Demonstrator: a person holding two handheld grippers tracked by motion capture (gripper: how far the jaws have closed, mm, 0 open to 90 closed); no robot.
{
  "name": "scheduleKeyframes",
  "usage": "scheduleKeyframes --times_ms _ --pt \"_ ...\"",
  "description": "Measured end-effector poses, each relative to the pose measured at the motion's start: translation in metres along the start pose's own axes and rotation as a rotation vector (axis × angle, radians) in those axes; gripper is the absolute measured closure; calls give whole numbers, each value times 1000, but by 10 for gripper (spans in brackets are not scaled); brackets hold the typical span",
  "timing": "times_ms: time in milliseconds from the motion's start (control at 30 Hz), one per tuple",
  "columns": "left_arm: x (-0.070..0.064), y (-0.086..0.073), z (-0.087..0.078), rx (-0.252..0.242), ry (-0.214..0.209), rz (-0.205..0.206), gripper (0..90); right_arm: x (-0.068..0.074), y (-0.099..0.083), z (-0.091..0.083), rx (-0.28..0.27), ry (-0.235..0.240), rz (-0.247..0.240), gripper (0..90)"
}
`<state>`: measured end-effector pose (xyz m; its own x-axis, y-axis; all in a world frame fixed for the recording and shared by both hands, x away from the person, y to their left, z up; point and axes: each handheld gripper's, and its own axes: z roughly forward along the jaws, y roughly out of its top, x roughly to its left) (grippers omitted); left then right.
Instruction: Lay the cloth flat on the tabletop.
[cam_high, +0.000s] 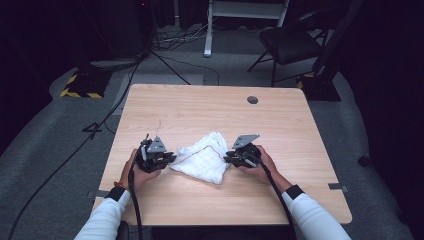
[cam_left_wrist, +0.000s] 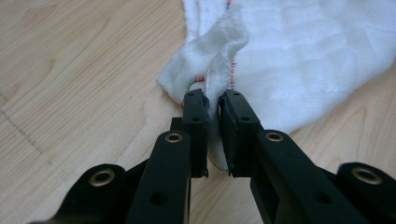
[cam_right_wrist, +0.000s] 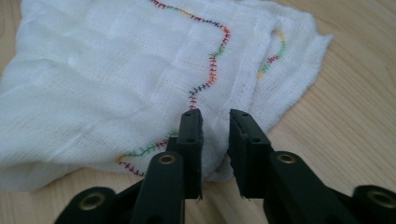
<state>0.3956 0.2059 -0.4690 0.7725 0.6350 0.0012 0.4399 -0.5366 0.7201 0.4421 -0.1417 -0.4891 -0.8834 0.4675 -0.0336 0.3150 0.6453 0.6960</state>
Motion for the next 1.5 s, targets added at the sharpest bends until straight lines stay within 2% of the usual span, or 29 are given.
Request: scheduleKeyframes --times_ms 67,167,267,367,433,533,600,767,900,1067,1100,1167,1233,1333,1400,1433,1467,1500 --pt "3 -2 -1 -11 -4 -22 806 1 -2 -2 -2 10 -1 813" --pt "5 -4 0 3 -3 -33 801 4 -6 -6 5 12 -20 857" --pt "5 -5 -1 2 7 -45 794 8 -11 -14 16 13 -40 870" --pt "5 -5 -1 -1 6 -50 794 10 -16 -19 18 18 -40 872" --pt "4 -4 2 14 1 -43 796 14 -24 -29 30 19 -46 873" --pt "3 -4 5 23 -2 -51 803 17 -34 -41 44 12 -41 873" --pt "2 -3 8 28 -14 -62 809 18 -42 -49 53 9 -20 873" --pt "-2 0 16 46 -23 -46 812 18 -60 -69 69 9 17 863" --pt "-4 1 19 57 -26 -50 789 18 -71 -80 53 -3 39 791" --pt "-4 3 21 36 -19 -64 688 14 -74 -94 23 -60 43 659" --pt "-4 4 22 39 0 -61 654 11 -74 -96 11 -68 52 655" --pt "-6 8 23 56 64 -37 542 4 -72 -101 -32 -93 68 637" --pt "-8 11 26 39 62 -49 502 -5 -69 -102 -69 -125 86 633" --pt "-9 15 35 55 84 -52 415 -19 -61 -95 -77 -161 100 606" --pt "-8 17 42 64 61 -78 370 -28 -55 -87 -74 -168 108 589" --pt "-8 17 42 64 61 -78 345 -28 -55 -87 -74 -168 108 589" --pt "-5 21 47 73 55 -119 320 -36 -48 -76 -66 -164 115 568" --pt "-3 23 50 72 53 -137 319 -37 -46 -72 -62 -160 116 555"
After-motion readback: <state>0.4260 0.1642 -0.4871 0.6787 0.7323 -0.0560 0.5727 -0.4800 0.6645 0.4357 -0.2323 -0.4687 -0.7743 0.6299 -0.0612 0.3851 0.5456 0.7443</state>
